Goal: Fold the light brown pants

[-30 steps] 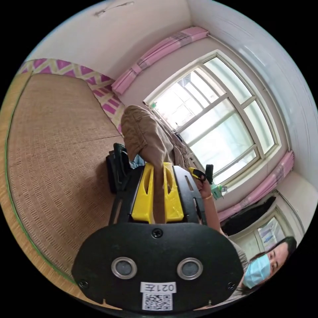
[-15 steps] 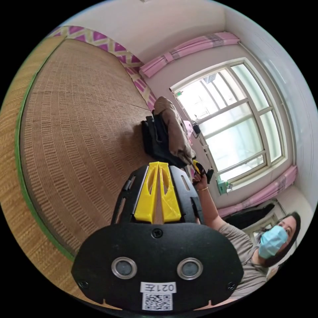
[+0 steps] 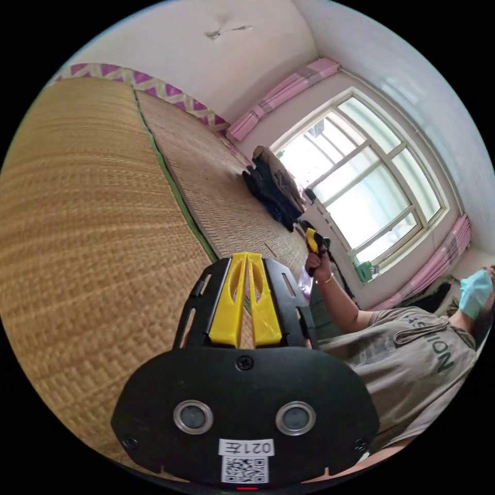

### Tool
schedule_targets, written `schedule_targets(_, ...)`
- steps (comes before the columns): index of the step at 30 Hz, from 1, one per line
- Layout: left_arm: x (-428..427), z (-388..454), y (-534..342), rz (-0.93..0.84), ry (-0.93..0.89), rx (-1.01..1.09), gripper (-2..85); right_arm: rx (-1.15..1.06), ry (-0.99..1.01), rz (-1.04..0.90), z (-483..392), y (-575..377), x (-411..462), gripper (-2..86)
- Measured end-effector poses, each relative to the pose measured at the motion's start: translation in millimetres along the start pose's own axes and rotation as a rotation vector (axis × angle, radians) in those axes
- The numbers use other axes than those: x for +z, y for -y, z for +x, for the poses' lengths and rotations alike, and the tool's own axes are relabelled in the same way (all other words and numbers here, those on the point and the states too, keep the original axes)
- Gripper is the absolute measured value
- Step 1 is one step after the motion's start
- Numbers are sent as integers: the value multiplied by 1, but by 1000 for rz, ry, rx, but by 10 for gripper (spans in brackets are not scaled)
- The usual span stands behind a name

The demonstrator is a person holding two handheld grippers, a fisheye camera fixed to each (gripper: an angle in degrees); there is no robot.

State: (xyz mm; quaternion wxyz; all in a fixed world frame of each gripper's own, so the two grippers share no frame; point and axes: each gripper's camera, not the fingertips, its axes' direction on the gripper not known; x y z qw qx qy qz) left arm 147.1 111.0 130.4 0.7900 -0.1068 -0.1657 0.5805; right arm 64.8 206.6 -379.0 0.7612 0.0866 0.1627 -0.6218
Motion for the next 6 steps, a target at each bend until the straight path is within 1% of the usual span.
schedule_targets(2,-28,-15,-37,119,-104,-77,-10,70,207,-73,17,-10,34,-7)
schedule_targets(4,-46,-21,-53,220,-182,-70,-9,90,254,-157,25,-19,64,-7)
schedule_targets(6,-54,-33,-63,272,-236,-95,-9,135,265,-271,31,-23,91,-7)
